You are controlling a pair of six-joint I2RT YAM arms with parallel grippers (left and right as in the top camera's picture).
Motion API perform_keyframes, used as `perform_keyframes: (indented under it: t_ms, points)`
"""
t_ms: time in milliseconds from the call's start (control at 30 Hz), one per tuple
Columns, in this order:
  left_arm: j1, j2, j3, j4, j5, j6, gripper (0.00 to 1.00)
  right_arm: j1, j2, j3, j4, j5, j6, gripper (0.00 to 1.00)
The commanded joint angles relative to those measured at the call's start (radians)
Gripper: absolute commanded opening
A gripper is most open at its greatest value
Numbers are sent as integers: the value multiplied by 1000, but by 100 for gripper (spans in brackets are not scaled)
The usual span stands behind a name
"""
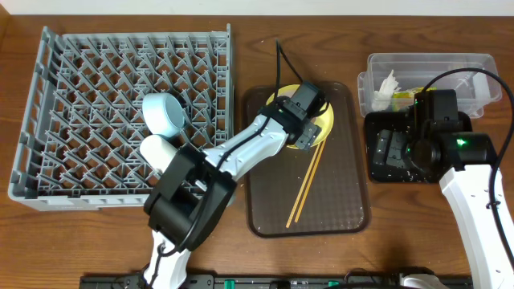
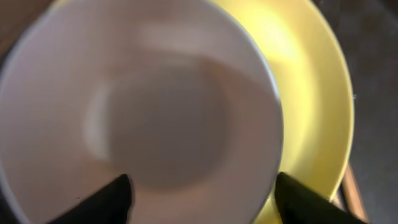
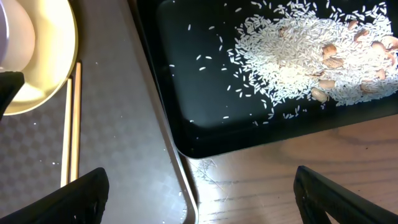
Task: Sort waste into correct bins and load items into the dishwasher rack
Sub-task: 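Reach the left gripper to the pink bowl on the yellow plate and grasp, then lift the pink bowl and carry it to the back of the rack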
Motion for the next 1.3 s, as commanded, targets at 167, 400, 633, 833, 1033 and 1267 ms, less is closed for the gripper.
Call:
perform_keyframes:
  t_ms: [167, 400, 633, 833, 1033, 1267]
  points:
    - [-1, 14, 17, 2, -11, 12, 25, -14, -11, 19, -15, 11, 21, 92]
    - [-1, -15, 17, 0, -11, 12, 7, -14, -11, 19, -14, 11, 21, 93]
    - [0, -154, 17, -12, -7, 12, 6, -14, -11, 19, -12, 11, 21, 93]
    - [32, -332, 17, -46, -7, 6, 6, -14, -11, 19, -12, 11, 21, 93]
    - [196, -461, 17, -48, 226, 0, 6, -14, -11, 19, -10, 11, 21, 93]
    - [528, -462, 17, 12, 718, -82, 6, -14, -11, 19, -10, 11, 21, 93]
